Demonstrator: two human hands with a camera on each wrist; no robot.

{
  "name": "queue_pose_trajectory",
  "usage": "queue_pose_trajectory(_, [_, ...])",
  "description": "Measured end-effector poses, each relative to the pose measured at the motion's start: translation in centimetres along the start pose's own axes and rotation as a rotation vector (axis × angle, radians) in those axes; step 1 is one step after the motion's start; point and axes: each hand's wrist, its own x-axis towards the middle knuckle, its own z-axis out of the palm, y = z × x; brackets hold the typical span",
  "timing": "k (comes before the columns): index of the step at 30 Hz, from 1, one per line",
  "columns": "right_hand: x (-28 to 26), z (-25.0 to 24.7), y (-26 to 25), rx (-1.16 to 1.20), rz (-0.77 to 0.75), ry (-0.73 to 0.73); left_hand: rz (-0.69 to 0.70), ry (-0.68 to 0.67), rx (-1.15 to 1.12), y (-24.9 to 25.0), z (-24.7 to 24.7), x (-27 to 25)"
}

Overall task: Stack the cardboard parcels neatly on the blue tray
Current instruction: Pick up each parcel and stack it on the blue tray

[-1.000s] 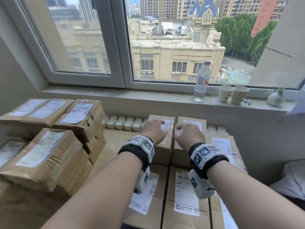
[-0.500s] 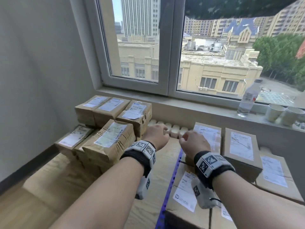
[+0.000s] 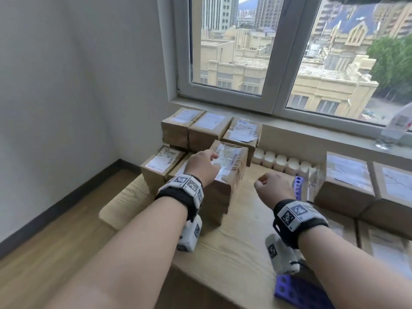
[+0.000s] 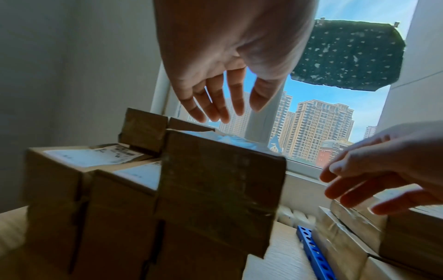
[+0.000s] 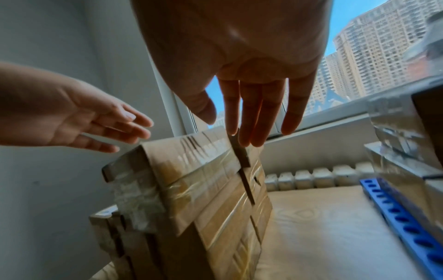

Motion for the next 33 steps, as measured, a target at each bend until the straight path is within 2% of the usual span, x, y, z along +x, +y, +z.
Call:
queue_pose_trajectory(5, [0.2,2.0,-2.0,0.134,0.068,0.024,-0.051,0.046,-0.061,-3.5,-1.1,0.8])
queue_pose_trajectory(12, [2.8,3.5,-3.8,0.313,0.103,0.000,-0.095,0.029,-0.111,-4.6,-0.9,4.0])
queue_pose_trajectory(16, [4.8,4.7,-3.5,0.473,0.196,-0.080,-0.159,-0.089,-0.091,-4.6,-0.7,6.4])
queue_pose_trajectory(22, [6.8,5.3,-3.3,0.615,0.250,-0.191,-0.186,-0.380,-0.151,-4.2,0.2,9.5])
queue_pose_trajectory(27, [6.8,5.8,-3.9,0.677,0.238,-0.240,-0.193,-0.477,-0.216,-4.9,0.6,10.6])
queue_pose_trajectory(33, [5.8,6.4,-4.4,0.769,0.289,-0.143,-0.152,-0.507,-0.329,-5.4,-0.1,10.4])
